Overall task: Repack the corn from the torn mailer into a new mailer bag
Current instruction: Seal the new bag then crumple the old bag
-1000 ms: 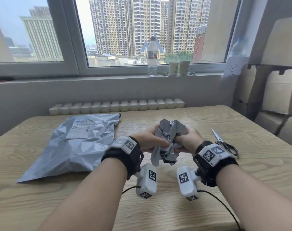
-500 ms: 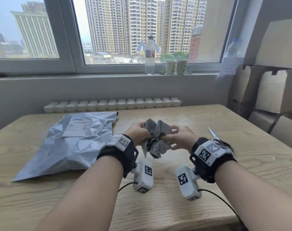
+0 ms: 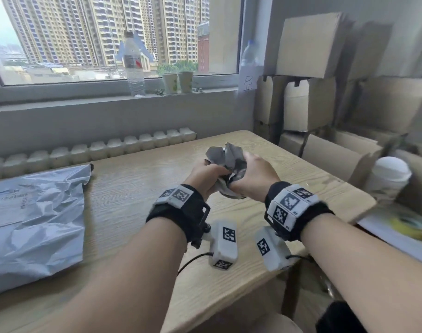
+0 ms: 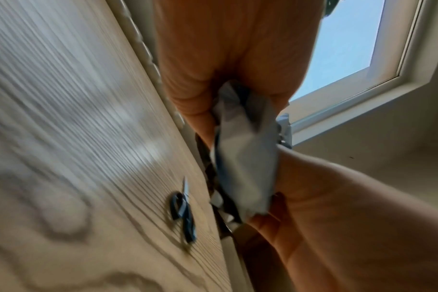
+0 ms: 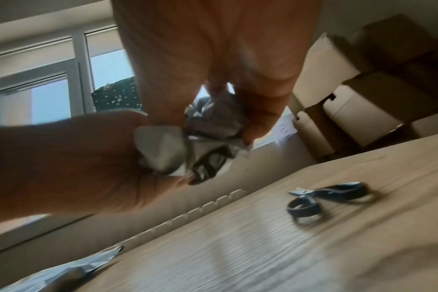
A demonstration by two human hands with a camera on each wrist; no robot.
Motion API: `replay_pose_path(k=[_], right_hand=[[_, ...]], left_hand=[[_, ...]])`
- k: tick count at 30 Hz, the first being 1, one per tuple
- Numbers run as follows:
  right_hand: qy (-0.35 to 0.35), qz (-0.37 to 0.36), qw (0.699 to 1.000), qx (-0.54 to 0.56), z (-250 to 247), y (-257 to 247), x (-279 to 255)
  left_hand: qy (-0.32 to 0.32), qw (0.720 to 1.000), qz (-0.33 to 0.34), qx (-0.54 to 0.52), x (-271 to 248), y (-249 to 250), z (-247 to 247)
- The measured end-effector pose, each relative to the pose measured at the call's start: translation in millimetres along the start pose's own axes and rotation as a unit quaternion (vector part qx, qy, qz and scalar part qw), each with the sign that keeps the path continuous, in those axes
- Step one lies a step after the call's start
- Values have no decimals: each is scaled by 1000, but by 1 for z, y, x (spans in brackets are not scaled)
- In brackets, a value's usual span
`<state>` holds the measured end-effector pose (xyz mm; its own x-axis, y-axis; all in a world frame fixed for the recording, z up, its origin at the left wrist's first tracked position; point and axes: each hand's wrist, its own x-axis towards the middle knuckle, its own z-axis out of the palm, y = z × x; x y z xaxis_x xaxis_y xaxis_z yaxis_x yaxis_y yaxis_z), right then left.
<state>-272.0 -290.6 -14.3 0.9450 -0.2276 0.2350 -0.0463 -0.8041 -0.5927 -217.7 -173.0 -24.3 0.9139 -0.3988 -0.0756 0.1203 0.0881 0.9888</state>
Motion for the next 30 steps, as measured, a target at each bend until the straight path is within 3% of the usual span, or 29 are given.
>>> replay_pose_path(k=[7, 9, 11, 15, 18, 20, 22, 24, 29, 30], right_hand=[[88, 73, 993, 12, -68, 56, -23], [91, 97, 991, -3, -82, 75, -30], [94, 115, 987, -55, -93, 93, -37], [119, 135, 976, -120, -115, 126, -49], [107, 162, 972, -131, -130, 149, -61], [105, 172, 970, -137, -138, 167, -69], [130, 183, 967, -121, -146, 187, -80], [152, 198, 963, -100, -151, 209, -92], [156, 234, 958, -55, -150, 264, -120], [152, 242, 957, -47, -148, 275, -125]], left_hand=[[-148, 984, -95, -6, -11, 14, 75], [-176, 976, -120, 48, -12, 16, 89], [-172, 964, -114, 165, -12, 18, 108], [-154, 905, 37, 394, -3, 6, 153], [-164, 824, 178, 513, 5, -9, 189], [-191, 773, 229, 561, 6, -19, 215], [-205, 739, 243, 595, 5, -29, 239], [-218, 723, 238, 611, 5, -41, 260], [-253, 657, 252, 664, 9, -83, 306], [-260, 660, 248, 660, 11, -93, 312]])
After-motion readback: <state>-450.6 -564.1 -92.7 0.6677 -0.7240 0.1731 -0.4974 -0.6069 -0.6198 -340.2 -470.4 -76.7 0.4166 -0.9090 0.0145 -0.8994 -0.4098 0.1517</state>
